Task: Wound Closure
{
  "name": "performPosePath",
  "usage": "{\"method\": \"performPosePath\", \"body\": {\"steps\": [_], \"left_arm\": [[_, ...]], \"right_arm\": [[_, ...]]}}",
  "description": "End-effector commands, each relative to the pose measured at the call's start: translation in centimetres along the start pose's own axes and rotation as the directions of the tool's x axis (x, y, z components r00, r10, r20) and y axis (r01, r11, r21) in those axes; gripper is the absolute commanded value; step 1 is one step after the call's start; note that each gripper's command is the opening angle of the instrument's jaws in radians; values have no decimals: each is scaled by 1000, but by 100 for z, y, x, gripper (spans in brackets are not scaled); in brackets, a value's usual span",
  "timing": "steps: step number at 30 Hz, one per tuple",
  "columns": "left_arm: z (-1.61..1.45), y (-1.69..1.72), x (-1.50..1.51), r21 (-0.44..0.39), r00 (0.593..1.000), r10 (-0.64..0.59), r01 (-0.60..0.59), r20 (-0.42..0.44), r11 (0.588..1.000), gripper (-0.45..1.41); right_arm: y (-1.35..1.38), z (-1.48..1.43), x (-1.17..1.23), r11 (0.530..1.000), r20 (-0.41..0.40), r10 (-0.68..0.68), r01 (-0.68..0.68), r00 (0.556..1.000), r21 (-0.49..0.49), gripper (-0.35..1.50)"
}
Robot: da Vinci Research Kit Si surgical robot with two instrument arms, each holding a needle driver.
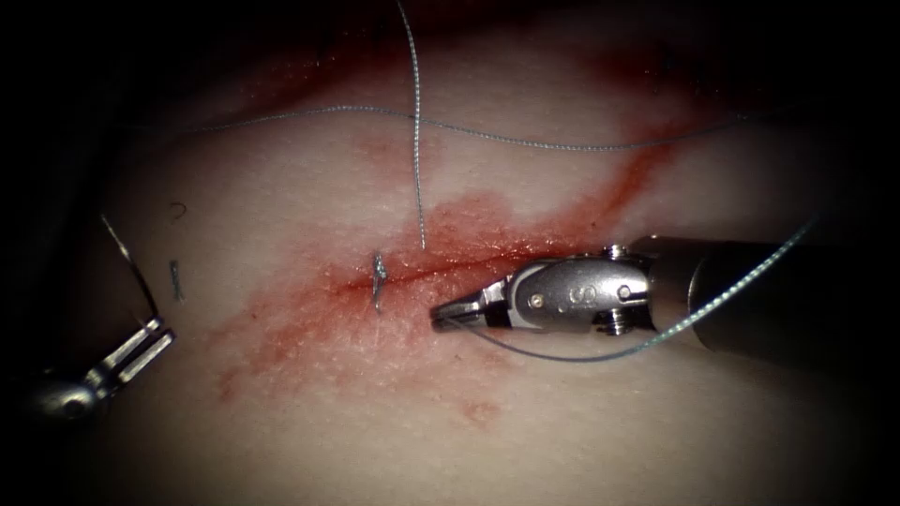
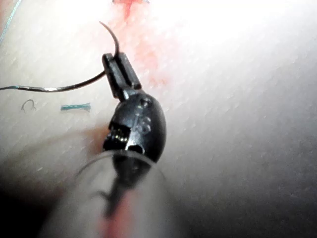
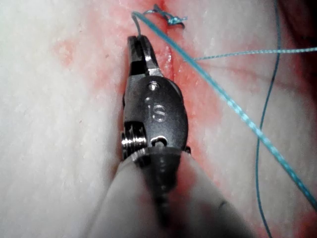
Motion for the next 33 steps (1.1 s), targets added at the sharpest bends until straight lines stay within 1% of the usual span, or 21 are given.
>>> {"method": "performPosePath", "body": {"steps": [1,8,14,20,27,33], "left_arm": [[5,7,-5,-2,1000,-1,1,1,1000,-45],[6,8,-4,-4,1000,-1,1,0,1000,-45],[6,8,-4,-4,1000,-1,1,0,1000,-45],[6,9,-4,-3,1000,-1,1,0,1000,-45],[6,10,-3,-5,1000,-1,1,-1,1000,-45],[7,9,-3,-5,1000,-1,1,-2,1000,-45]], "right_arm": [[-11,6,2,1000,-11,5,-5,1000,19,-35],[-43,-13,32,997,-23,13,-11,1000,75,-35],[-63,-26,56,995,-40,14,-9,999,103,-35],[-79,-33,65,992,-37,17,-12,999,126,-35],[-84,-36,71,990,-33,27,-22,999,139,-35],[-102,-40,80,976,-15,31,-27,999,218,-35]]}}
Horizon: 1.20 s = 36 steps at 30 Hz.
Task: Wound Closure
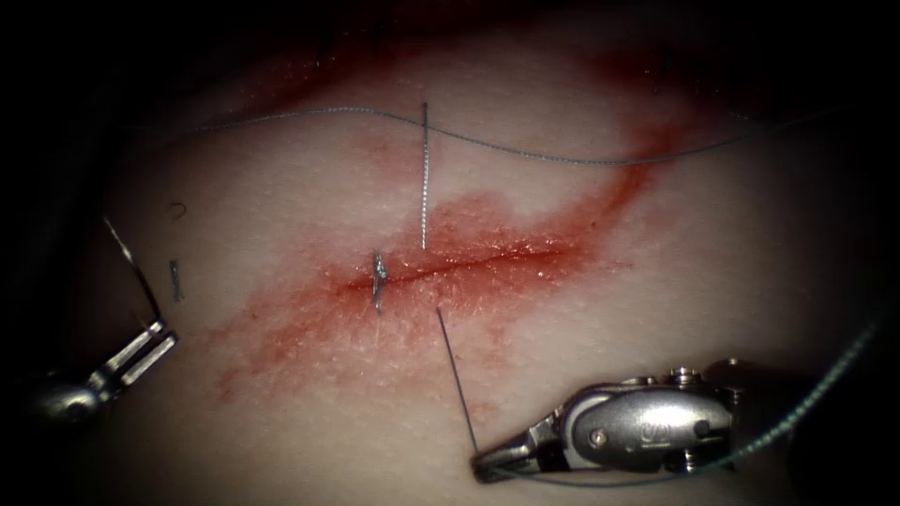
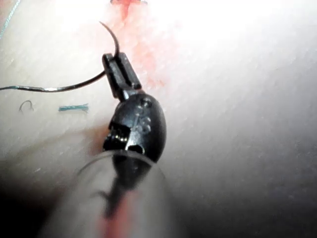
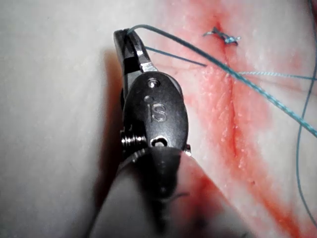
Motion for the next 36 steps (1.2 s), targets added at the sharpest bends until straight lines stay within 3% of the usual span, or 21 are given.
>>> {"method": "performPosePath", "body": {"steps": [1,8,10,11,13,18,23,26,30,32,34,36], "left_arm": [[6,7,-5,-1,1000,-2,2,-1,1000,-45],[6,7,-5,-3,1000,-1,1,-2,1000,-45],[6,7,-5,-3,1000,-1,1,-2,1000,-45],[6,7,-5,-5,1000,-1,1,0,1000,-45],[6,7,-5,-5,1000,-1,1,0,1000,-45],[6,7,-5,-4,1000,-1,1,0,1000,-45],[6,7,-5,-4,1000,-1,1,0,1000,-45],[6,7,-5,-4,1000,-1,1,0,1000,-45],[6,7,-5,-7,1000,-1,1,-2,1000,-45],[7,8,-5,-6,1000,-1,1,-2,1000,-45],[7,8,-6,-7,1000,0,0,0,1000,-45],[8,9,-5,-11,1000,1,-1,1,1000,-45]], "right_arm": [[-9,11,2,1000,-5,3,-2,1000,24,-35],[-17,12,15,999,-51,-3,6,999,45,-35],[-6,7,17,1000,-51,6,-7,999,-29,36],[1,4,17,998,-39,14,-16,999,-60,59],[14,-5,16,993,-20,34,-36,999,-113,83],[61,-33,13,950,66,73,-49,995,-308,113],[102,-44,0,891,88,139,-86,986,-445,118],[118,-40,-12,868,100,176,-106,979,-485,131],[124,-38,-30,826,49,279,-214,959,-522,126],[127,-37,-39,780,-28,395,-351,918,-519,96],[130,-31,-51,719,-98,496,-471,863,-511,88],[134,-21,-63,610,-193,617,-619,763,-494,86]]}}
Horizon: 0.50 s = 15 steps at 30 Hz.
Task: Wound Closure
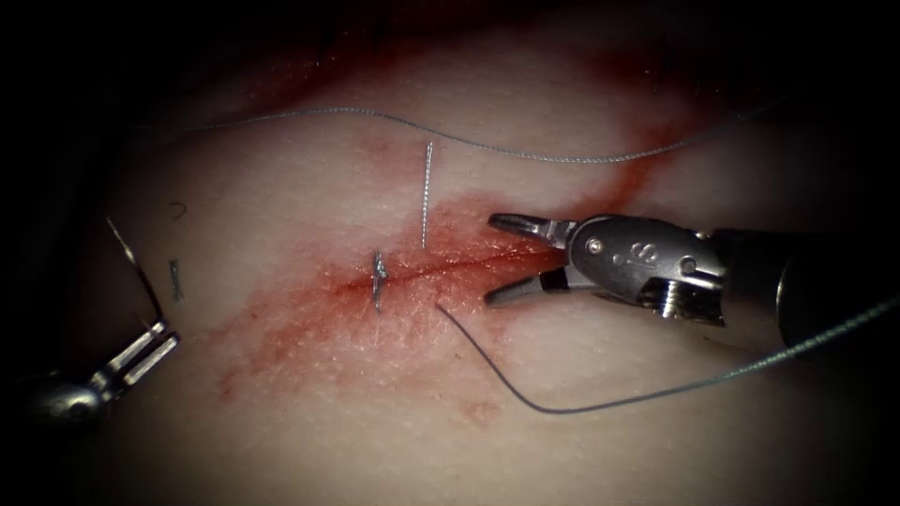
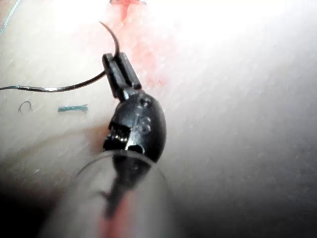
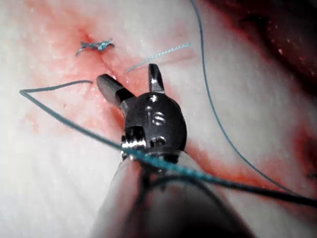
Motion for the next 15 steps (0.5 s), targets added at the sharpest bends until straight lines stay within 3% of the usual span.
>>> {"method": "performPosePath", "body": {"steps": [1,4,9,12,15], "left_arm": [[6,8,-4,-3,1000,-2,2,0,1000,-45],[7,8,-4,-2,1000,-2,2,0,1000,-45],[7,8,-5,-6,1000,-1,1,0,1000,-45],[7,8,-5,-6,1000,-1,1,-1,1000,-45],[6,9,-5,-6,1000,0,0,-1,1000,-45]], "right_arm": [[-2,24,-7,996,-4,92,-92,996,0,88],[6,46,-15,957,-11,290,-290,957,-6,108],[24,81,-22,865,-52,500,-501,864,-18,116],[31,97,-23,820,-60,572,-572,818,20,118],[37,110,-24,812,-48,583,-582,811,37,115]]}}
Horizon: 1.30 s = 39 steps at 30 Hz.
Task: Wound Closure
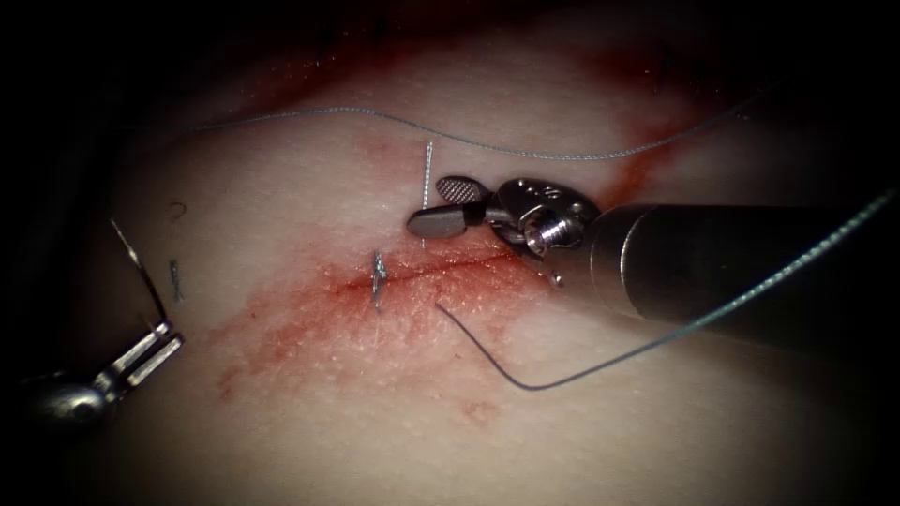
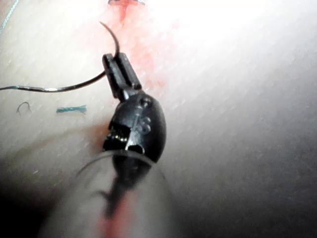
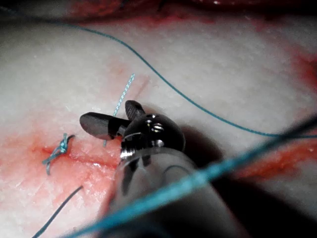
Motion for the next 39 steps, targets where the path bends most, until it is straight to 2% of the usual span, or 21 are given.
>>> {"method": "performPosePath", "body": {"steps": [1,3,4,5,6,7,9,12,14,17,20,24,27,29,30,31,33,34,35,39], "left_arm": [[5,7,-4,-2,1000,-1,1,-1,1000,-45],[5,7,-4,-2,1000,-1,1,-1,1000,-45],[5,7,-4,-2,1000,-1,1,-1,1000,-45],[5,7,-4,-2,1000,-1,1,-1,1000,-45],[5,7,-4,-2,1000,-1,1,-1,1000,-45],[5,7,-4,-2,1000,-1,1,-1,1000,-45],[5,7,-4,-2,1000,-1,1,-1,1000,-45],[5,7,-5,-4,1000,-1,1,1,1000,-45],[5,7,-5,-4,1000,-1,1,1,1000,-45],[5,7,-5,-4,1000,-1,1,1,1000,-45],[5,7,-5,-3,1000,-1,1,1,1000,-45],[5,7,-5,-3,1000,-1,1,1,1000,-45],[5,8,-5,-4,1000,-1,1,1,1000,-45],[5,8,-5,-4,1000,-1,1,1,1000,-45],[5,8,-5,-4,1000,-1,1,1,1000,-45],[5,8,-5,-4,1000,-1,1,1,1000,-45],[5,8,-5,-4,1000,-1,1,1,1000,-45],[5,8,-5,-4,1000,-1,1,1,1000,-45],[5,8,-5,-4,1000,-1,1,1,1000,-45],[5,8,-5,-4,1000,-1,1,1,1000,-45]], "right_arm": [[4,19,0,1000,-8,8,-8,1000,0,111],[8,25,1,1000,-8,28,-28,1000,-8,104],[11,27,1,999,-4,42,-42,999,-15,94],[17,30,-1,997,6,71,-71,997,-29,73],[17,30,-1,997,6,71,-71,997,-29,73],[19,31,-2,995,8,91,-91,996,-33,41],[22,30,-5,994,13,99,-99,995,-36,-35],[18,24,-1,994,11,105,-104,994,-24,-35],[11,19,7,993,-25,113,-112,993,22,-35],[-3,12,24,994,-91,67,-58,994,92,-35],[-20,5,34,990,-106,8,7,994,144,-35],[-35,-1,37,986,-124,-34,53,992,155,-35],[-35,-1,36,985,-130,-58,78,990,154,-35],[-32,0,34,978,-147,-125,147,981,151,-35],[-30,2,34,974,-156,-144,167,977,150,-13],[-28,2,33,974,-161,-145,170,976,153,22],[-24,2,33,969,-172,-166,193,971,154,76],[-21,1,33,965,-173,-185,212,967,155,89],[-19,-1,33,963,-177,-197,224,964,147,94],[-8,-25,35,955,-185,-254,276,949,107,103]]}}
